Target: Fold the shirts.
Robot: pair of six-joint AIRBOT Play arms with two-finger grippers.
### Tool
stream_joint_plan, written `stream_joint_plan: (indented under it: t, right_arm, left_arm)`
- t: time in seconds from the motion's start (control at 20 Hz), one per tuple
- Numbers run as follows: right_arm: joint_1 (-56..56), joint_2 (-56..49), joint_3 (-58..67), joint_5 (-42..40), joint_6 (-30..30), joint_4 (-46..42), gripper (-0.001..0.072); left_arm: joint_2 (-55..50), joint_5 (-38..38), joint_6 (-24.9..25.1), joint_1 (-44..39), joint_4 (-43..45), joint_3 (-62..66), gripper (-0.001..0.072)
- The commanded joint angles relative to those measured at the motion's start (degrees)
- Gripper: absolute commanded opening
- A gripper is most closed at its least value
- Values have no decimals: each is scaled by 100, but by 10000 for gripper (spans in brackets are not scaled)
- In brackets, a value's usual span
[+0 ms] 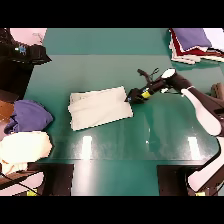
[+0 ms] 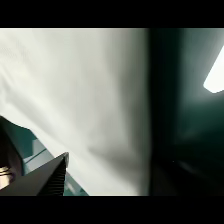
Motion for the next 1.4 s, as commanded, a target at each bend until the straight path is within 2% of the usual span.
stream_joint_plan:
  t: [0.0, 0.05, 0.1, 0.15, 0.2, 0.25, 0.3, 0.45, 0.7, 0.9, 1.05, 1.2, 1.35]
  right_arm:
    - [509, -490, 396, -33, -31, 472, 556]
    - [625, -568, 485, -39, -66, 570, 499]
    - [726, -634, 575, -61, -98, 656, 472]
    - [804, -664, 654, -87, -105, 638, 395]
    - [859, -660, 695, -164, -170, 645, 281]
    - [896, -660, 774, -179, -249, 643, 89]
    - [892, -660, 866, -175, -306, 643, 21]
    - [737, -549, 1198, 59, -175, 612, 20]
    - [-520, 382, 1198, 382, 175, 544, 20]
    - [-1908, 1381, 1202, 433, 540, -520, 20]
    - [-3012, 1799, 1204, 374, 551, -1036, 19]
    - [-4076, 1818, 1204, 155, 509, -1067, 19]
    - [-4929, 1633, 1322, -363, 439, -1062, 19]
  left_arm:
    - [-2, 17, 98, 0, -42, -9, 26]
    - [-2, 20, 98, 0, -68, -11, 25]
    - [-2, 20, 98, 0, -103, -9, 26]
    - [-2, 20, 98, 0, -146, -11, 26]
    - [-2, 20, 96, 0, -173, -9, 26]
    - [-2, 17, 96, 0, -199, -9, 26]
    - [-2, 17, 96, 0, -262, -11, 26]
    - [-2, -26, 94, -96, -400, -11, 25]
    - [-2, 37, 96, -1054, -400, -9, 25]
    - [-2, 581, 94, -1792, -402, -9, 25]
    - [-2, 1080, 94, -2218, -402, -9, 25]
    - [-2, 1515, 92, -2481, -402, -9, 25]
    - [-2, 1617, 15, -2566, -433, -11, 25]
